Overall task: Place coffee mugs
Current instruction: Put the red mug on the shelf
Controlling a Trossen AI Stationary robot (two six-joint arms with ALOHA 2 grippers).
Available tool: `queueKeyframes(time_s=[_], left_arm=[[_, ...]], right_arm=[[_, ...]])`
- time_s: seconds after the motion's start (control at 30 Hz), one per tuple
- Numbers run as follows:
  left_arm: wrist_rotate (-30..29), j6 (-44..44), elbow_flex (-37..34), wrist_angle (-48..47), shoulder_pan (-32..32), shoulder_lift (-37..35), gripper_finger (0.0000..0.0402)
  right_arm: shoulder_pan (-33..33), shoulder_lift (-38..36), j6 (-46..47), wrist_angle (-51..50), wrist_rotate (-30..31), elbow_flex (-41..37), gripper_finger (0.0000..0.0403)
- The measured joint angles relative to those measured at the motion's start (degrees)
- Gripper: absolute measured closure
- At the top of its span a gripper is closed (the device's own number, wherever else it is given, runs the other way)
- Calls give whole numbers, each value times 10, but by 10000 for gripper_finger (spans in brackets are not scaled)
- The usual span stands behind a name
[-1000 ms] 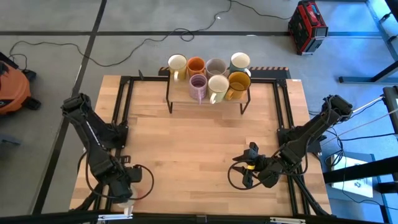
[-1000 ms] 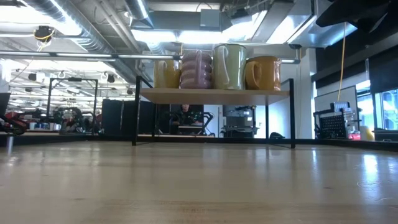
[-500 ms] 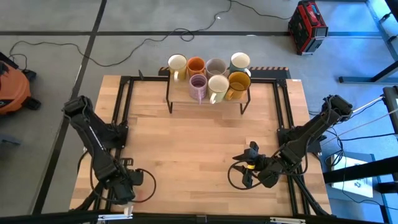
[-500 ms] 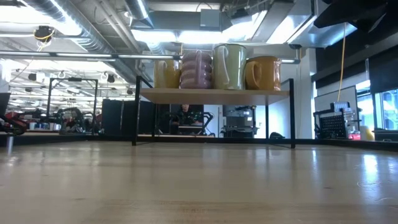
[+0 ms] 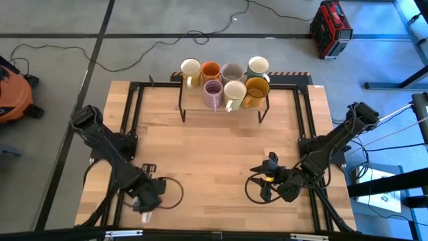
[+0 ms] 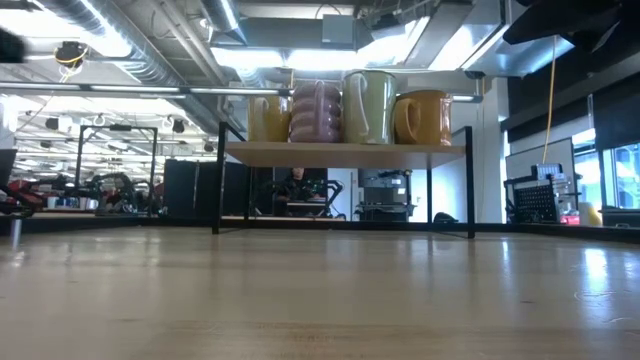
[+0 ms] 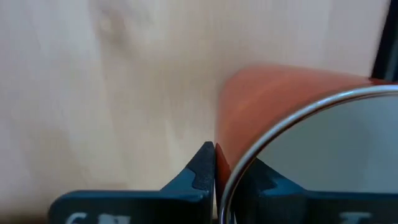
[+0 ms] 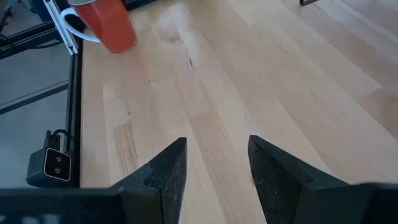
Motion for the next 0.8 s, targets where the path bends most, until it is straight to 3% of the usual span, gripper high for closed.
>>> queueKeyframes(time_s=[0.5,0.8], left_arm=[[-28,285,76,-5,298,6,382],[-27,375,164,-18,399,109,382]], right_arm=[[0,0,15,0,9,0,243],[0,0,20,0,10,0,243]])
